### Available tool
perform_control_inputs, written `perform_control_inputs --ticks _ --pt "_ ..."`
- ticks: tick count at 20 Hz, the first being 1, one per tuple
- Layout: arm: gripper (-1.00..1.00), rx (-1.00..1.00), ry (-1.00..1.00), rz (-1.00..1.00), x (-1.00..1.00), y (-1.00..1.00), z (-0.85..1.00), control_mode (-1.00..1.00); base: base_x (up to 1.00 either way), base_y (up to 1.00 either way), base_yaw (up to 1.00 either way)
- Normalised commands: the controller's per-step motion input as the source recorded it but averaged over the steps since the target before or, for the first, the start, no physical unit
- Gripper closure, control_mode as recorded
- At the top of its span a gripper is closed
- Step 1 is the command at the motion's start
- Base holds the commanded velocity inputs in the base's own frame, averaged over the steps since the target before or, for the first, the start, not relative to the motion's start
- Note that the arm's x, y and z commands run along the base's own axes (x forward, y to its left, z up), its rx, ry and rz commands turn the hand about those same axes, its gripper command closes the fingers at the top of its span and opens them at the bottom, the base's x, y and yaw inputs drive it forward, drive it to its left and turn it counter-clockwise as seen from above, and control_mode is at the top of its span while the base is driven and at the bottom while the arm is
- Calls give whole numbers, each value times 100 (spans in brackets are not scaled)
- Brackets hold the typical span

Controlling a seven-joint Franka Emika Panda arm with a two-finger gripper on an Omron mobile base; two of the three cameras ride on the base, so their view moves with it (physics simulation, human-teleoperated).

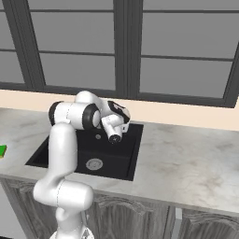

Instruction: Soak the sponge with water for a few seconds and then drop it inside the sink.

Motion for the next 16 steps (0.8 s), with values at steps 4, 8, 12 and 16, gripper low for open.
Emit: perform_control_inputs --ticks 4,8,12,16 --pt "-100 4 0 -4 0 -59 -15 -100 0 0 0" --pt "-100 5 0 -4 0 -59 -20 -100 0 0 0" --pt "-100 6 0 -3 0 -63 -26 -100 0 0 0" --pt "-100 8 0 -4 0 -59 -30 -100 0 0 0"
